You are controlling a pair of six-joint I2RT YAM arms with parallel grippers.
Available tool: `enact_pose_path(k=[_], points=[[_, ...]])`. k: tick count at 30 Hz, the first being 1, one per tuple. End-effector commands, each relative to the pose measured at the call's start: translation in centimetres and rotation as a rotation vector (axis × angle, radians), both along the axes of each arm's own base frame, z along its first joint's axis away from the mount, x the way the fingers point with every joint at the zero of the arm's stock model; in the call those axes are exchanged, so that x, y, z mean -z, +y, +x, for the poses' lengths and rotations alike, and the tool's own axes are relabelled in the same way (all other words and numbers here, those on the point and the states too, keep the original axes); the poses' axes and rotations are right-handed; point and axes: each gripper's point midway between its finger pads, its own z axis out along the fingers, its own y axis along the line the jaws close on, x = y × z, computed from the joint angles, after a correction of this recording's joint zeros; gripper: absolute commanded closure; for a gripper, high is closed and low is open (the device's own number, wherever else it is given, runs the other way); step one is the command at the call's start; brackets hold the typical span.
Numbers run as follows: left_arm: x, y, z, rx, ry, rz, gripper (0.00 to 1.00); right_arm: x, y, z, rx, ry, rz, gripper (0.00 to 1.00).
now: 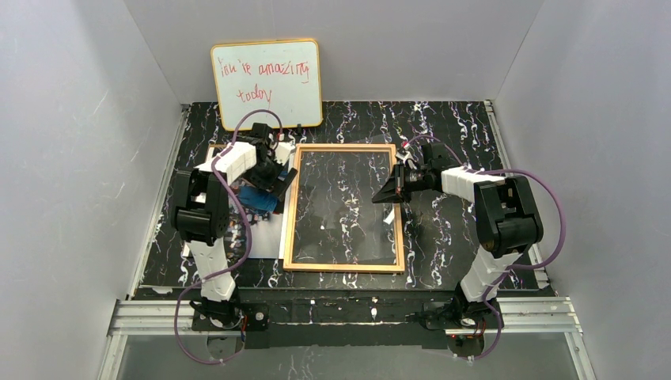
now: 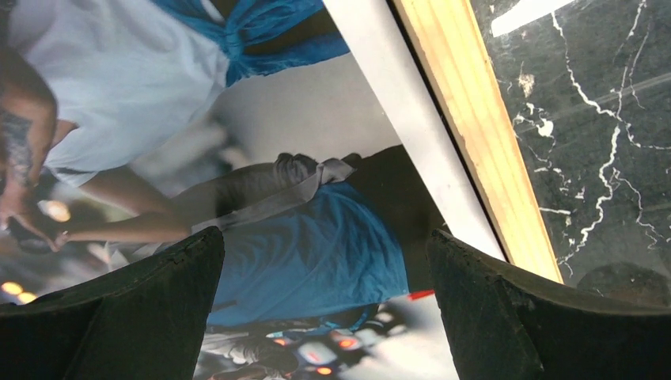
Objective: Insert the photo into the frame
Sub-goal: Place the photo frame item in the photo frame.
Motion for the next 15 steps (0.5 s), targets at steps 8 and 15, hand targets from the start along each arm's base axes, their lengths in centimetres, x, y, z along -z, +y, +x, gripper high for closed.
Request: enact_pose_path(k=[8, 15], points=[[1.9, -0.8, -0.6, -0.004, 0.031, -0.007, 0.02, -1.1, 0.6, -0.3, -0.048, -0.009, 0.043, 0.99], [2.3, -1.1, -0.9, 0.006, 0.042, -0.003, 0.02, -1.6, 0.8, 0.7, -0.030, -0.086, 0.046, 0.99]])
